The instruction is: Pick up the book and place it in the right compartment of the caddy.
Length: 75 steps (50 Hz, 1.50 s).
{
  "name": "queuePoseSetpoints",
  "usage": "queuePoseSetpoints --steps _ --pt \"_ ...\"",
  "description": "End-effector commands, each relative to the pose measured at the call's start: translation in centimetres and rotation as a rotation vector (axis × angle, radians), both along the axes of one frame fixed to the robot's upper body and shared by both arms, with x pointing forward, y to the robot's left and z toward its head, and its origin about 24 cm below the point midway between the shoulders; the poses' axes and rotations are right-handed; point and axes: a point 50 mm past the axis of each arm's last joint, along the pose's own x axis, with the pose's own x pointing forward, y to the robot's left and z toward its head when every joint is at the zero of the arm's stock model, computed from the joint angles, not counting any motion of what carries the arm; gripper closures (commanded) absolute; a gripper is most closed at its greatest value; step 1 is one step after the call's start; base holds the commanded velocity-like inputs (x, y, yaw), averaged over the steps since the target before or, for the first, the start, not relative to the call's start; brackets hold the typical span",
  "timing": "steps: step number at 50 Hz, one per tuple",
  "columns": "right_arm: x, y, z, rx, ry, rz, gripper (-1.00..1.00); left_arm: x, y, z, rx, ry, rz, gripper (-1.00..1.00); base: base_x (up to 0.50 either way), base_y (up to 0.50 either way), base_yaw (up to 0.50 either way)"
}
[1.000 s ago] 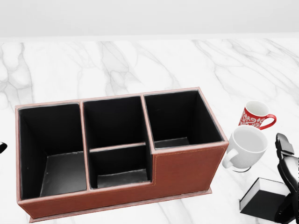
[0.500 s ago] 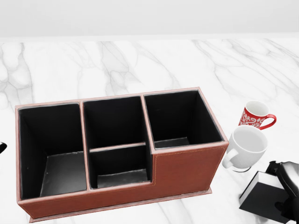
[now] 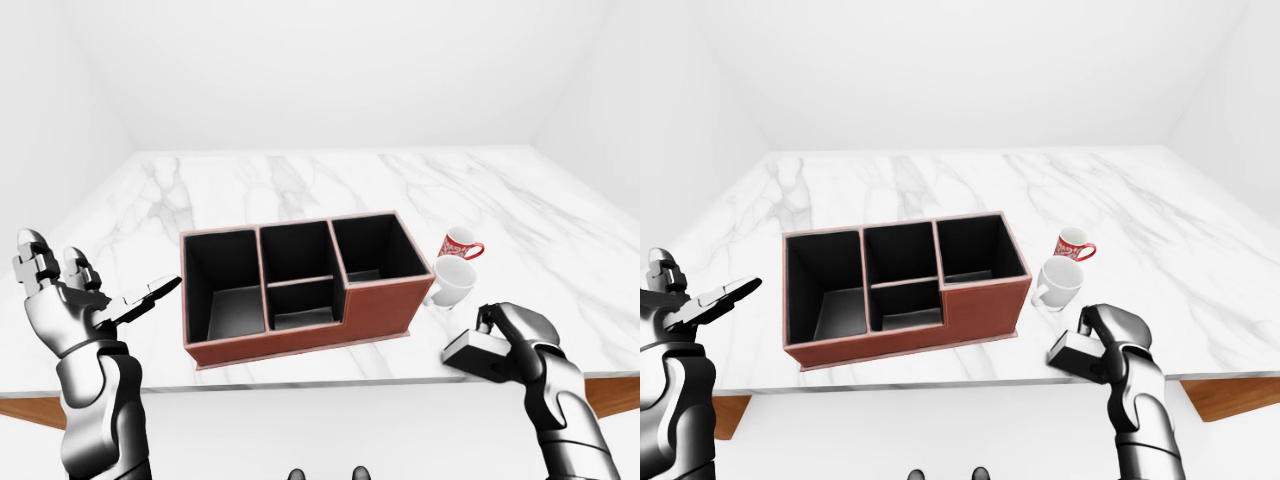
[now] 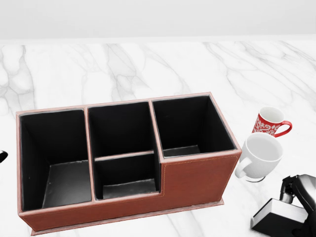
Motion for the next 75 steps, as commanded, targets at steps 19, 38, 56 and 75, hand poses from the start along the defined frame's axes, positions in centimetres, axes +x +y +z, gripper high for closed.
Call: queuePoseSetpoints --steps 19,38,56,75 --pt "-5.5 1.1 18.7 -0.076 -0.507 0.103 1.00 -0.1 0.0 1.1 0.021 -0.040 0.008 -1.00 0.00 0.00 0.00" --pt "-4.1 9.6 34.9 -0.505 -0.997 0.509 1.00 -0.1 0.0 1.0 0.021 -0.034 0.007 -1.00 0.00 0.00 0.00" --pt "4.7 14.3 35.9 -0.153 -0.887 0.629 1.00 -0.1 -0.1 1.1 0.022 -0.038 0.007 -1.00 0.00 0.00 0.00" --pt "6.5 19.6 34.7 0.308 -0.790 1.036 1.00 -0.2 0.0 0.9 0.018 -0.034 0.007 -1.00 0.00 0.00 0.00"
